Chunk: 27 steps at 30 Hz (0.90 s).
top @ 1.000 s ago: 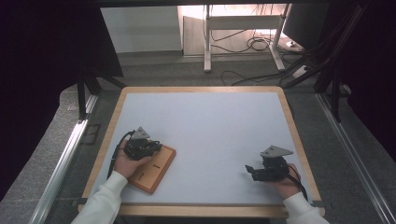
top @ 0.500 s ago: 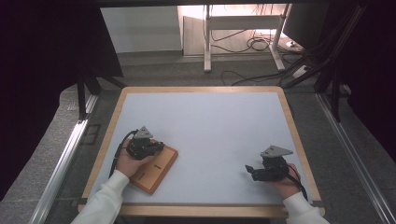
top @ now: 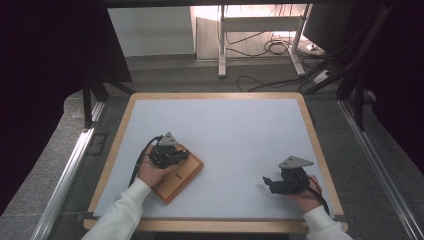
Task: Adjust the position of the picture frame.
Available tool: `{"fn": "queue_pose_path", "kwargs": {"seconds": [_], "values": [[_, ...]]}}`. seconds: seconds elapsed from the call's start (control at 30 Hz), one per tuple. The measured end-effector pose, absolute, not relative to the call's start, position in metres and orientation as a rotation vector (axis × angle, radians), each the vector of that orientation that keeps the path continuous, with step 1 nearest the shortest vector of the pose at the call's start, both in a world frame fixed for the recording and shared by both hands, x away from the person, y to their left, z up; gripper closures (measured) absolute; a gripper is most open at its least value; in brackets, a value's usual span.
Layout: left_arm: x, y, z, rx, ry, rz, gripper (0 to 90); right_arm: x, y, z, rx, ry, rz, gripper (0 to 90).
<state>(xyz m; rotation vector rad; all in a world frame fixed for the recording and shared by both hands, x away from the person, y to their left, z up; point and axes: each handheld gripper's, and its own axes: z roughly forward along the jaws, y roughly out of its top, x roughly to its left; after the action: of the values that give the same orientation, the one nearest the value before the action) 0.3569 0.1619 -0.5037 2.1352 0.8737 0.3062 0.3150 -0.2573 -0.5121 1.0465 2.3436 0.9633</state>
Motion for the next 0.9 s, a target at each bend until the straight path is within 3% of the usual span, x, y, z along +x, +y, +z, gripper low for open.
{"fn": "queue_pose_path", "kwargs": {"seconds": [0.4, 0.9], "values": [[0.372, 0.115, -0.500, 2.177, 0.810, 0.283, 85.4, 0.316, -0.257, -0.513, 1.047, 2.343, 0.955, 19.0], [0.389, 0.086, -0.501, 2.195, 0.796, 0.264, 85.4, 0.316, -0.257, -0.514, 1.048, 2.351, 0.954, 19.4]]}}
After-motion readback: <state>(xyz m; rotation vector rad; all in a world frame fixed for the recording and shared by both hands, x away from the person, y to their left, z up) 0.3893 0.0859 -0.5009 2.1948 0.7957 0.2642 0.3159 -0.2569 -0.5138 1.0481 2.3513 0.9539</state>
